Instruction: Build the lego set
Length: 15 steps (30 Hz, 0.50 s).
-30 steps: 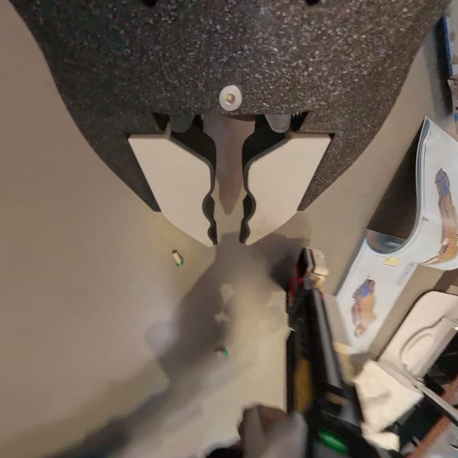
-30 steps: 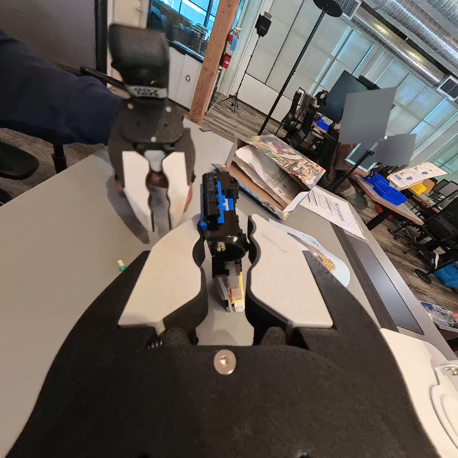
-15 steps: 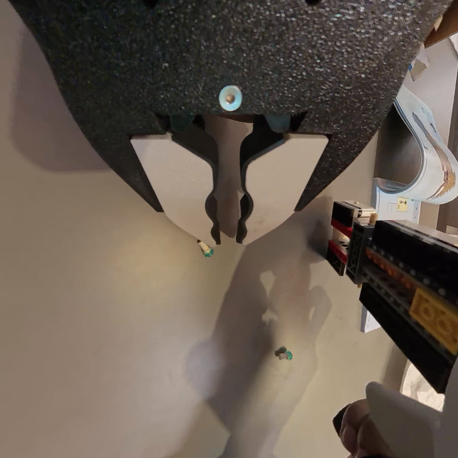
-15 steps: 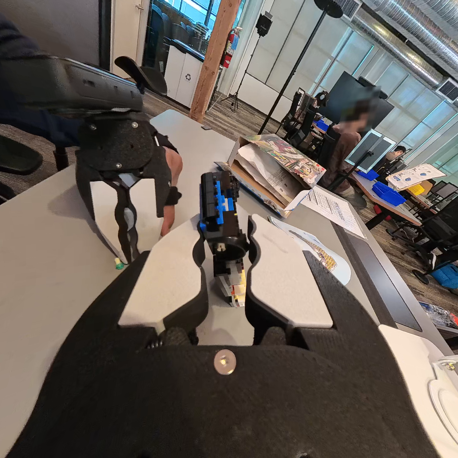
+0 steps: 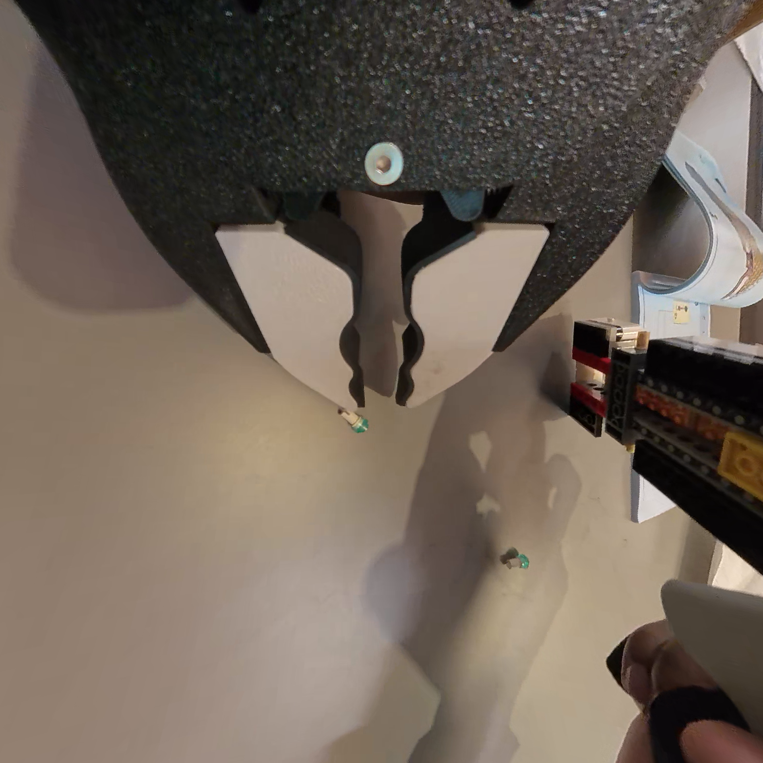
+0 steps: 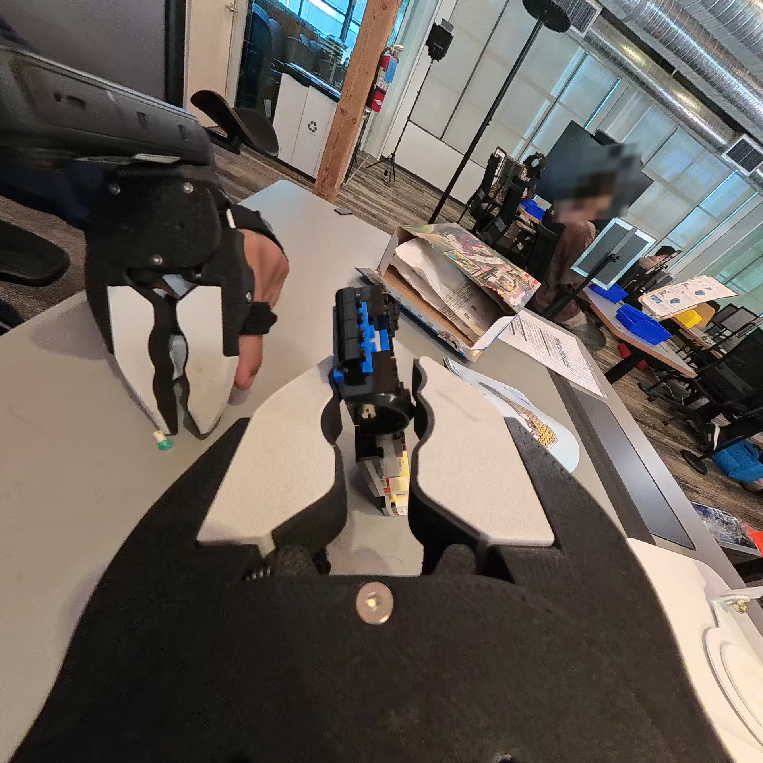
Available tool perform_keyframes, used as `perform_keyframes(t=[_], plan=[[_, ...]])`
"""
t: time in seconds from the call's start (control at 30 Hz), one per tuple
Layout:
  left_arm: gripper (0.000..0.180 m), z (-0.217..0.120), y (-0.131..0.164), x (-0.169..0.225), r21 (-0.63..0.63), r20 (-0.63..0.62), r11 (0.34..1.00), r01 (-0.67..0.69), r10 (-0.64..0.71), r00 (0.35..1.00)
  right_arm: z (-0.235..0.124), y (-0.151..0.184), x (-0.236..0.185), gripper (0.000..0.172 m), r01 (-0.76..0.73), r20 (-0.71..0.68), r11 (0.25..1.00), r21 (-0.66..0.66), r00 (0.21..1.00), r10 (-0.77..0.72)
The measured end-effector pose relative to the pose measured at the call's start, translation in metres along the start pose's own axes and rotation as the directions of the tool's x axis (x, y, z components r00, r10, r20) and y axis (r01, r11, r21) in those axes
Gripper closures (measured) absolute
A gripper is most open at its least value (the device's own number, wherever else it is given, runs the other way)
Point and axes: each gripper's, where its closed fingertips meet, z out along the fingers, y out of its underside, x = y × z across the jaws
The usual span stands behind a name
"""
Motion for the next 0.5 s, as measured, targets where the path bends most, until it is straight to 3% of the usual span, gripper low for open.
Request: perform_keyframes(t=[0.3,0.5], plan=[[0.162,0.005,-0.018,0.011,0.023,-0.042,0.998,-0.06,0.061,0.997,-0.001,0.0,-0.001,0.141,0.001,0.004,1.0,0.001,1.0,-0.001],[0.157,0.011,-0.033,0.017,0.105,-0.152,0.982,-0.157,0.172,0.973,-0.001,0.0,-0.002,0.141,0.001,0.008,1.0,0.001,1.0,-0.001]])
